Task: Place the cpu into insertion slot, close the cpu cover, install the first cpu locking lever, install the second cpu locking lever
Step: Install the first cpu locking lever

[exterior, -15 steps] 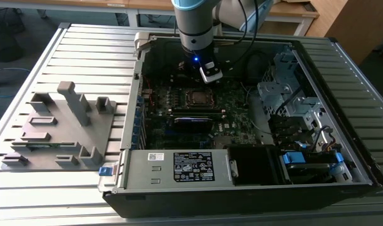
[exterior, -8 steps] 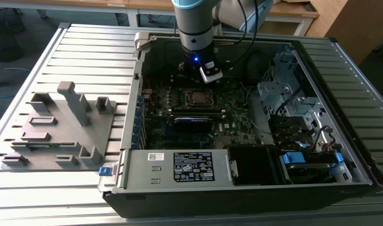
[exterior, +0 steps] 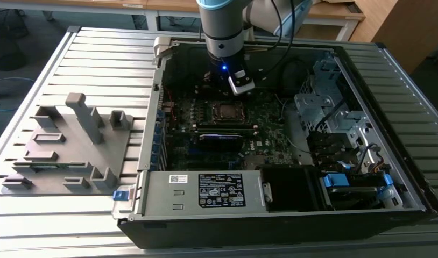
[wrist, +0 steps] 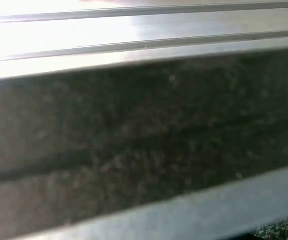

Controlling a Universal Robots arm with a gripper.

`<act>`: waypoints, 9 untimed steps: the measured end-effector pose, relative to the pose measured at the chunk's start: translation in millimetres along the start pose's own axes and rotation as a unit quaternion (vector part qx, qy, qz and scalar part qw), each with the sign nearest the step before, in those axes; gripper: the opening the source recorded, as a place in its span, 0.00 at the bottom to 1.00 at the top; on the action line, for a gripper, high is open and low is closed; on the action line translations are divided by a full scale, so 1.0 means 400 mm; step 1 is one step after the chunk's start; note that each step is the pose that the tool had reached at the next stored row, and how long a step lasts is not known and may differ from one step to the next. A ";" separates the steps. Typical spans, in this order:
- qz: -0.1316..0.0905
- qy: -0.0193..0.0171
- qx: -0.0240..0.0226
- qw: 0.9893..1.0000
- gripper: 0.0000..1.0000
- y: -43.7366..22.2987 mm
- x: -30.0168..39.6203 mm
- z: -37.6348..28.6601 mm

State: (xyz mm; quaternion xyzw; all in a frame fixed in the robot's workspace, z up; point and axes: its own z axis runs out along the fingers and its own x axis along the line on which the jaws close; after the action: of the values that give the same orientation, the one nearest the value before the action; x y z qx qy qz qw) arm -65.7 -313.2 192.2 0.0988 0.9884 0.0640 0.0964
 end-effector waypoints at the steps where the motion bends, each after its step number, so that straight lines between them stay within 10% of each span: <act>1: 0.000 0.000 0.000 1.000 0.10 0.000 0.000 0.000; 9: 0.000 0.000 0.000 1.000 0.10 0.001 -0.001 -0.002</act>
State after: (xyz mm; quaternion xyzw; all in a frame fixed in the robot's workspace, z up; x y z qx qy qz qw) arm -65.6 -313.1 193.1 0.0988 0.9884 0.0640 0.0961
